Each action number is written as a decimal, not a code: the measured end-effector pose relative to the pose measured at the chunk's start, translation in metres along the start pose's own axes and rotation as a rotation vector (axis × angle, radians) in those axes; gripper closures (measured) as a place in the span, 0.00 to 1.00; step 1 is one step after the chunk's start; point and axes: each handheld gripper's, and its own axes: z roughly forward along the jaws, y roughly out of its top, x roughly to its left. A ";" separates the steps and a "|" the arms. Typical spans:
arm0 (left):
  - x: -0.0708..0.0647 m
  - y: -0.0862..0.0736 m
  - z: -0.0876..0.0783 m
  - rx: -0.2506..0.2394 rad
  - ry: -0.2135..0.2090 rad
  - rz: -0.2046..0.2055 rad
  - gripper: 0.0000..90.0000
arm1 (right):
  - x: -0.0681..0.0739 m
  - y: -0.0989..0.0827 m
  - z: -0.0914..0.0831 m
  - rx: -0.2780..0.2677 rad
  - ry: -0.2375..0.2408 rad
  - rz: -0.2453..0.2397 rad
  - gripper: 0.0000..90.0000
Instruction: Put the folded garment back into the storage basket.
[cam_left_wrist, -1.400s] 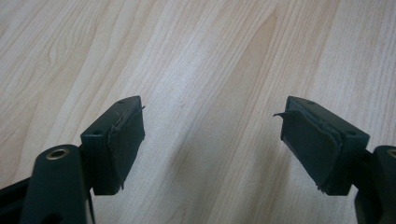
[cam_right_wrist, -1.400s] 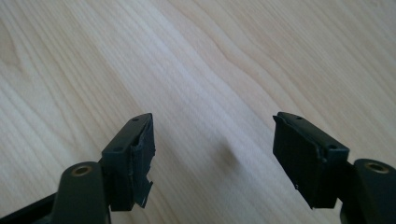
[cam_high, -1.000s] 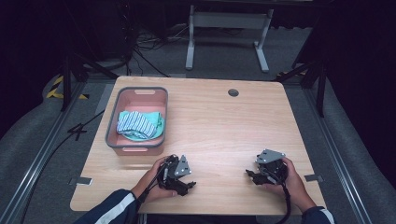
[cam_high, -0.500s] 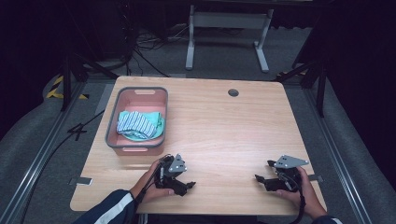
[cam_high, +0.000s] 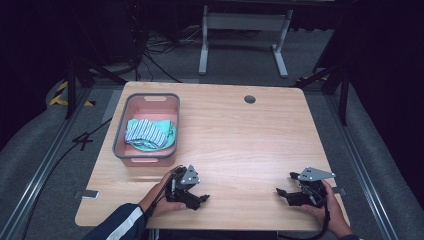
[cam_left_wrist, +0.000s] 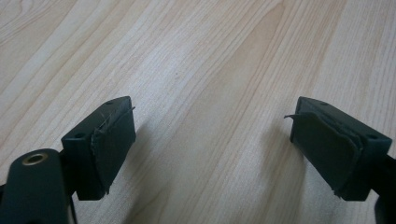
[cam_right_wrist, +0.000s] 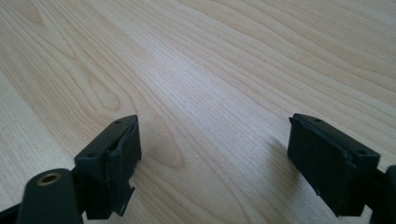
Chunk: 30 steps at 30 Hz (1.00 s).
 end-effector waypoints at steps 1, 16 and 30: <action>0.000 0.000 0.000 0.000 -0.001 0.000 0.16 | 0.000 0.000 0.000 0.000 0.000 0.001 0.20; 0.001 0.002 0.001 0.006 0.000 0.009 0.14 | 0.000 0.000 0.000 0.001 -0.005 0.004 0.20; 0.001 0.002 0.001 0.004 0.000 0.010 0.14 | 0.000 0.000 -0.001 0.001 -0.007 0.005 0.20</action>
